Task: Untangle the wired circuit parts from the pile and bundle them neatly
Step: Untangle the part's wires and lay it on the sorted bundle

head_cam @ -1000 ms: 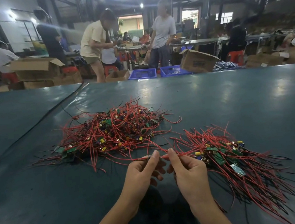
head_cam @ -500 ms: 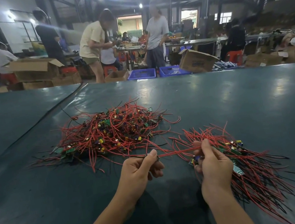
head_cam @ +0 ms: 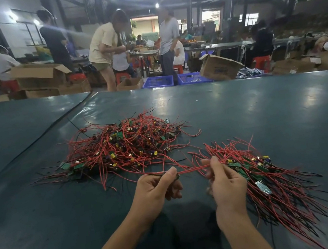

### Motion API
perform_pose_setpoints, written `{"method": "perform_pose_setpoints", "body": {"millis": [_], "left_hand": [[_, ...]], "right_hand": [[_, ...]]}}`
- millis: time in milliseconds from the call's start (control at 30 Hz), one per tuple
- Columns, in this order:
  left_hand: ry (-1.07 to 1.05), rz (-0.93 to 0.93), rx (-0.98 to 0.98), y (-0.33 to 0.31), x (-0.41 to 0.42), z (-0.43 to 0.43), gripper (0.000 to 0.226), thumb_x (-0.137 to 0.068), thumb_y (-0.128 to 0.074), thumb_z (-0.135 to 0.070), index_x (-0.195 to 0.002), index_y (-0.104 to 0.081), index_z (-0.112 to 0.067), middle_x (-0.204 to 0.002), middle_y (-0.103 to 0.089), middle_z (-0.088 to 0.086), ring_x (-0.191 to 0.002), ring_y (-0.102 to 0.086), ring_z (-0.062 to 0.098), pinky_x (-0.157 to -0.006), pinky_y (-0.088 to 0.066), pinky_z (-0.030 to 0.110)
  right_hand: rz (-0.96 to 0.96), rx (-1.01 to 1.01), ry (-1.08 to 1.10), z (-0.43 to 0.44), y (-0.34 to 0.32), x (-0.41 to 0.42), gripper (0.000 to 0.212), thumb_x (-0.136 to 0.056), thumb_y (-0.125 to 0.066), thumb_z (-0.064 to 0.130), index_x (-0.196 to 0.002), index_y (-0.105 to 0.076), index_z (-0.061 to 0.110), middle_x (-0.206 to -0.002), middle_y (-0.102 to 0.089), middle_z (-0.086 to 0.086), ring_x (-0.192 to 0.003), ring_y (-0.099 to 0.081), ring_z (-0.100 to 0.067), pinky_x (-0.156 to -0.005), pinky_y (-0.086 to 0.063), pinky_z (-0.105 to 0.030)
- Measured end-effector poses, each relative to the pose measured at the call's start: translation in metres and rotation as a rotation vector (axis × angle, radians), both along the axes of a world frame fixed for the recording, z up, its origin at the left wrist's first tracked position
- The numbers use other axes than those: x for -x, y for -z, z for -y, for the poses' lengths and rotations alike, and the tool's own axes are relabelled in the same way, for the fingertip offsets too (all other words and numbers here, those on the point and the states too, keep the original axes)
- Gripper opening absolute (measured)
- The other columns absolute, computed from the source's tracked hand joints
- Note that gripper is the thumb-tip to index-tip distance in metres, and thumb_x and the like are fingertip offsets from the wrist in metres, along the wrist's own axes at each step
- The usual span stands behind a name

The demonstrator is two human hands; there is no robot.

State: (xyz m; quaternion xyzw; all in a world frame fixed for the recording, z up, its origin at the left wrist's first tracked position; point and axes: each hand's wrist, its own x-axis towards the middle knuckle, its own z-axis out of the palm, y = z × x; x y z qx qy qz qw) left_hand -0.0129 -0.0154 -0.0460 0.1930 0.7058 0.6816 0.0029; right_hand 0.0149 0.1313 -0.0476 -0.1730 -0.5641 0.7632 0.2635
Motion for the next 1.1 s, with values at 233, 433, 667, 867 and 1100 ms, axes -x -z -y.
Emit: {"method": "perform_pose_setpoints", "body": {"millis": [233, 433, 667, 867, 1100], "left_hand": [[-0.068, 0.043, -0.041, 0.003, 0.005, 0.002, 0.043, -0.084, -0.061, -0.06, -0.076, -0.079, -0.021, -0.078, -0.076, 0.006, -0.057, -0.063, 0.013, -0.05, -0.046, 0.02], [-0.161, 0.368, -0.398, -0.004, 0.009, 0.002, 0.039, -0.073, -0.061, -0.05, -0.084, -0.069, -0.013, -0.083, -0.075, 0.008, -0.055, -0.059, 0.011, -0.046, -0.044, 0.02], [0.142, 0.5, -0.462, -0.01, 0.009, 0.012, 0.042, -0.074, -0.071, -0.053, -0.061, -0.051, -0.018, -0.056, -0.05, 0.001, -0.048, -0.048, 0.014, -0.054, -0.041, 0.026], [0.519, 0.521, -0.139, -0.003, 0.005, 0.012, 0.075, -0.066, -0.076, -0.059, -0.111, -0.066, 0.001, -0.05, -0.052, -0.003, -0.047, -0.05, 0.01, -0.055, -0.045, 0.022], [0.343, 0.692, -0.287, -0.004, 0.004, 0.008, 0.035, -0.072, -0.066, -0.048, -0.078, -0.066, -0.014, -0.063, -0.06, 0.002, -0.055, -0.057, 0.014, -0.057, -0.046, 0.026]], "right_hand": [[-0.112, 0.069, 0.07, -0.006, -0.003, -0.001, 0.035, -0.098, -0.057, 0.028, -0.07, -0.078, 0.025, -0.051, -0.049, 0.01, -0.038, -0.029, -0.002, -0.037, -0.026, -0.016], [-0.205, 0.029, -0.08, 0.002, -0.006, -0.005, 0.042, -0.098, -0.051, 0.036, -0.071, -0.078, 0.018, -0.055, -0.052, 0.001, -0.045, -0.034, -0.006, -0.04, -0.026, -0.018], [-0.132, -0.055, -0.237, 0.012, -0.004, -0.007, 0.064, -0.09, -0.042, 0.06, -0.074, -0.078, 0.01, -0.052, -0.051, 0.001, -0.044, -0.034, -0.008, -0.041, -0.025, -0.018], [-0.017, -0.139, -0.51, 0.028, -0.002, -0.012, 0.047, -0.083, -0.061, 0.049, -0.056, -0.068, 0.012, -0.047, -0.048, -0.004, -0.04, -0.041, -0.011, -0.045, -0.034, -0.02], [0.099, 0.222, -0.36, 0.026, -0.004, -0.008, 0.018, -0.073, -0.077, 0.028, -0.065, -0.075, 0.012, -0.07, -0.072, -0.013, -0.053, -0.059, -0.022, -0.055, -0.05, -0.03]]}}
